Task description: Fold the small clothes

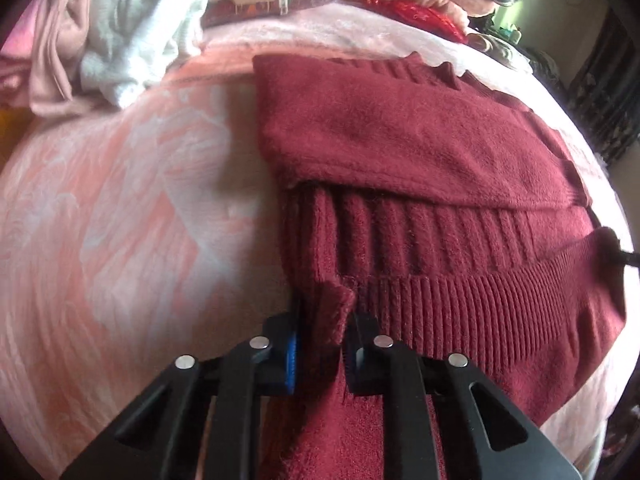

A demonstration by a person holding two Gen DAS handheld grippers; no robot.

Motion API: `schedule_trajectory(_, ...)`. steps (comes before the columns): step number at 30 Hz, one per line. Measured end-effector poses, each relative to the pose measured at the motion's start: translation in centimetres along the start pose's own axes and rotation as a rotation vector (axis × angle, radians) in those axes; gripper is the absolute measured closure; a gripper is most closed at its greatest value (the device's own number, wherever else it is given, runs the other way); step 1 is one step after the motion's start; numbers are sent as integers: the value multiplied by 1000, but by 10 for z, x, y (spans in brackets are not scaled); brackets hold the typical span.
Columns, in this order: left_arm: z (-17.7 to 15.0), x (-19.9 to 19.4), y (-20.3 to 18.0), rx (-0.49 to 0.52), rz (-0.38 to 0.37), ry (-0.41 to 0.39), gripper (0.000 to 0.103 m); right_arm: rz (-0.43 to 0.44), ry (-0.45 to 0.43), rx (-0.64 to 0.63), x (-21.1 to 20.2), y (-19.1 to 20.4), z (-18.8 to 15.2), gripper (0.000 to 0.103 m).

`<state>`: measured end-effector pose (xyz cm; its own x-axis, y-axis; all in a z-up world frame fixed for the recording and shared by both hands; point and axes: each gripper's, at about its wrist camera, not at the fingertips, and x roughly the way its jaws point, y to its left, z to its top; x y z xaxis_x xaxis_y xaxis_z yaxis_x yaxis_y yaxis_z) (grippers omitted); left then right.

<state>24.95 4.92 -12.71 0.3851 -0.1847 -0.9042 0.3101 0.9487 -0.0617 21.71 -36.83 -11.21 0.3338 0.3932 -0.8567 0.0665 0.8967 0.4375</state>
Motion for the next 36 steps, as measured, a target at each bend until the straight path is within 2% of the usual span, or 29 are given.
schedule_trajectory(8, -6, -25, 2, -44, 15, -79, 90, 23, -18, 1, -6, -1, -4, 97)
schedule_trajectory(13, -14, -41, -7, -12, 97, -128, 91, 29, -20, 1, -4, -2, -5, 97)
schedule_trajectory(17, -19, -42, -6, -18, 89, -129, 95, 34, -18, 8, -1, -2, -7, 97)
schedule_trajectory(23, -26, -44, -6, -22, -5, -132, 96, 40, -23, 4, -3, -2, -7, 97)
schedule_trajectory(27, -20, -26, -10, -7, 25, -87, 96, 33, -13, -15, -2, 1, -5, 96)
schedule_trajectory(31, -13, -7, -6, -23, 59, -48, 91, 26, 7, -40, 2, 7, -2, 88)
schedule_trajectory(34, -7, 2, -4, -30, 55, -34, 84, 13, 30, -72, 9, 14, 0, 66)
schedule_trajectory(36, -3, 5, -3, -39, 37, -27, 83, -1, 47, -96, 15, 18, 1, 62)
